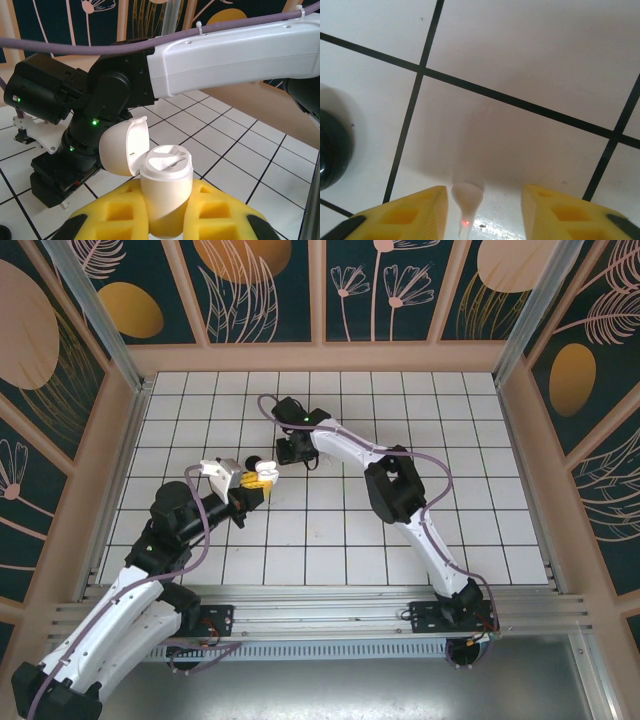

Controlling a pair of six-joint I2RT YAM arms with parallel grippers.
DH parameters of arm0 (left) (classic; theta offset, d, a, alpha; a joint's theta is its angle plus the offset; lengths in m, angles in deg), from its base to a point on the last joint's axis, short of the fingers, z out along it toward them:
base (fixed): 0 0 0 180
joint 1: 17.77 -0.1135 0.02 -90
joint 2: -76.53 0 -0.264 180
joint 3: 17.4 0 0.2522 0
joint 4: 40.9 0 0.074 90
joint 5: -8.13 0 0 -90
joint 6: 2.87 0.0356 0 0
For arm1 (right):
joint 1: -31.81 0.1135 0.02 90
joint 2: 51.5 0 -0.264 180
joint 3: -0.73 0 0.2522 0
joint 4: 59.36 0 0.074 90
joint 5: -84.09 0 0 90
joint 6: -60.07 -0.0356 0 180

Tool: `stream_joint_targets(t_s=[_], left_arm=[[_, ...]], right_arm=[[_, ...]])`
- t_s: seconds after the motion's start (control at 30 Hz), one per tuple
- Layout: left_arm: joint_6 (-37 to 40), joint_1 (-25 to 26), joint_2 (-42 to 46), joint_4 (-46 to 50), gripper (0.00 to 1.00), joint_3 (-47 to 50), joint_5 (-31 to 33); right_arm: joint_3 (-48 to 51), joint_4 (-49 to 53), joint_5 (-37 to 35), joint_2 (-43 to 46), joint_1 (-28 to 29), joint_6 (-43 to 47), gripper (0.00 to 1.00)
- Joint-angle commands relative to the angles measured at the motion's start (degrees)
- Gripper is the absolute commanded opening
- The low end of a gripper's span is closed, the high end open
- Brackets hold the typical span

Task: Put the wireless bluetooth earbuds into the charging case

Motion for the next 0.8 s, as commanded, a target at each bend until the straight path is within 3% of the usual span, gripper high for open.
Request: stream_joint_targets(t_s=[0.0,0.33,0.53,0.77], left_arm=[[1.2,0.3,-0.5,-1.6,0.0,0.5,0.0],[0.6,0.2,-0.7,-1.7,0.0,0.6,-0.6],[0.2,0.3,0.2,-1.3,0.0,1.1,-0.4],[-0.2,0.3,1.0,-1.2,0.0,1.7,0.2]], right_arm=[[-2.0,1.7,-0.9,-1.9,0.9,-0.3,0.4],[-1.7,2.0,-1.8,-3.0,1.2,0.3,0.38],[-1.3,4.0,-2.0,-1.9,2.0,2.1,0.29],[6.3,2.8,-2.6,4.2,2.4,3.9,0.2]])
